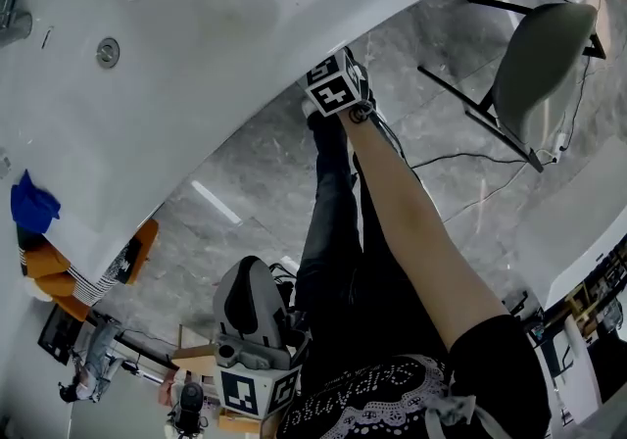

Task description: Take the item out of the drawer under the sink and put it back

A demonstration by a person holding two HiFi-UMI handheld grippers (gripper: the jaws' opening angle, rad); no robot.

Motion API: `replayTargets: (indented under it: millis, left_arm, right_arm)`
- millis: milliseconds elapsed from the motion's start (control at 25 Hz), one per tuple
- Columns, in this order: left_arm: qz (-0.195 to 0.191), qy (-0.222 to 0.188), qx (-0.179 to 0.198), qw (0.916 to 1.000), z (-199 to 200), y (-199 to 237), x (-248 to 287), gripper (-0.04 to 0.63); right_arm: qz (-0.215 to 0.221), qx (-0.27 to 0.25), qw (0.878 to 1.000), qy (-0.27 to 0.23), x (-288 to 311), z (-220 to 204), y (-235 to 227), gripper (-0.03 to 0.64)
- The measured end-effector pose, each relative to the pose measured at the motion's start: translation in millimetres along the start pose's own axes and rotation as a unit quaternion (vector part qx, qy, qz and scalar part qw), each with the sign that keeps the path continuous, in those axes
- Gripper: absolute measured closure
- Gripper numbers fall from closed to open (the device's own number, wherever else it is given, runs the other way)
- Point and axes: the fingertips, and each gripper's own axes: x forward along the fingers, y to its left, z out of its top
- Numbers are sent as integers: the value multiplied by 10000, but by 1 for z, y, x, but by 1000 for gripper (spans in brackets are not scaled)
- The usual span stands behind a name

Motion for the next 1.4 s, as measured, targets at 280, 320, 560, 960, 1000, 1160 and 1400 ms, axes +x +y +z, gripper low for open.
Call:
replayTargets:
  millis: [280, 320, 560, 960, 1000, 1160, 1400]
  left_arm:
    - [24, -93, 2, 10000, 2, 1, -3, 591]
    - [27, -111, 1, 9999, 3, 1, -3, 591]
    - [-79, -91, -13, 9999, 1, -4, -2, 591]
    - [-124, 22, -22, 9999, -4, -9, -4, 591]
    - [-133, 28, -15, 9999, -4, -10, -4, 591]
    - [-192, -7, 27, 9998, -2, -14, -2, 591]
    - [-222, -6, 9, 9998, -2, -19, 1, 591]
  right_arm:
    - [3, -27, 10000, -21, -3, -2, 1, 474]
    - [5, -44, 10000, -23, -5, -4, 1, 474]
    - [-23, -77, 10000, 7, -17, -20, 3, 474]
    - [-80, -95, 9999, 112, -36, -46, 5, 474]
    - [-79, -96, 9998, 129, -37, -49, 6, 474]
    - [-66, -119, 9998, 151, -43, -55, 6, 474]
    - [-65, -81, 9998, 184, -49, -66, 8, 474]
